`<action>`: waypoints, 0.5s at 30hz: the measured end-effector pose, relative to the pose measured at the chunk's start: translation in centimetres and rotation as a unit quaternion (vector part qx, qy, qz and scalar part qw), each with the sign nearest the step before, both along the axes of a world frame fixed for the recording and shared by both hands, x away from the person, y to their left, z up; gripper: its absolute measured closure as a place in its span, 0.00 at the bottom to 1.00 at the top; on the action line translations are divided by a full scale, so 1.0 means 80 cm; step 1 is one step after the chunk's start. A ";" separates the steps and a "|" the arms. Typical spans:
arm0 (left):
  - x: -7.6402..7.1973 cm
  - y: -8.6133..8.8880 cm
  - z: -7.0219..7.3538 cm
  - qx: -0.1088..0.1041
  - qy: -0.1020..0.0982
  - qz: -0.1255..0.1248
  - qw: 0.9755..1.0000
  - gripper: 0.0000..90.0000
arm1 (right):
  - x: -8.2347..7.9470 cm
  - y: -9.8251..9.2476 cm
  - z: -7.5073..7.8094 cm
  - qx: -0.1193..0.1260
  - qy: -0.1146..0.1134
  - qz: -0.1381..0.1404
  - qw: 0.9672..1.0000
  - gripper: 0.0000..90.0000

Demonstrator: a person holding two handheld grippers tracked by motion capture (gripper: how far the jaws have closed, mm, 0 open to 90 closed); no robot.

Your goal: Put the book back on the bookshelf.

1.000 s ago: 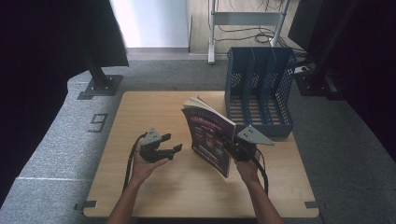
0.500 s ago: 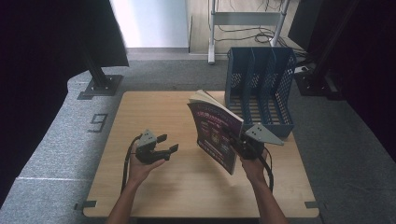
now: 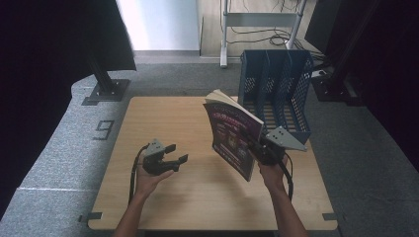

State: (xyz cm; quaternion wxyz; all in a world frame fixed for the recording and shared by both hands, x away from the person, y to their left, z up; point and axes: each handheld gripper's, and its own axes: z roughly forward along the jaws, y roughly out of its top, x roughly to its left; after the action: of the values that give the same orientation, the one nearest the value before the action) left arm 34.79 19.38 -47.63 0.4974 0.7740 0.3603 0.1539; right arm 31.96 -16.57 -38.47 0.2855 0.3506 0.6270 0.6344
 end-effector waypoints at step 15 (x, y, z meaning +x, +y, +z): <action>-0.001 -0.001 -0.004 0.000 0.009 -0.006 1.000 0.34 | 0.007 -0.014 0.017 0.011 -0.011 -0.020 1.000 0.91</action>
State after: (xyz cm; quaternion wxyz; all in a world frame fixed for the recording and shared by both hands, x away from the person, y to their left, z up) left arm 34.68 19.33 -47.94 0.4946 0.7776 0.3606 0.1441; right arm 32.51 -17.73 -37.12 0.3007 0.3595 0.6096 0.6393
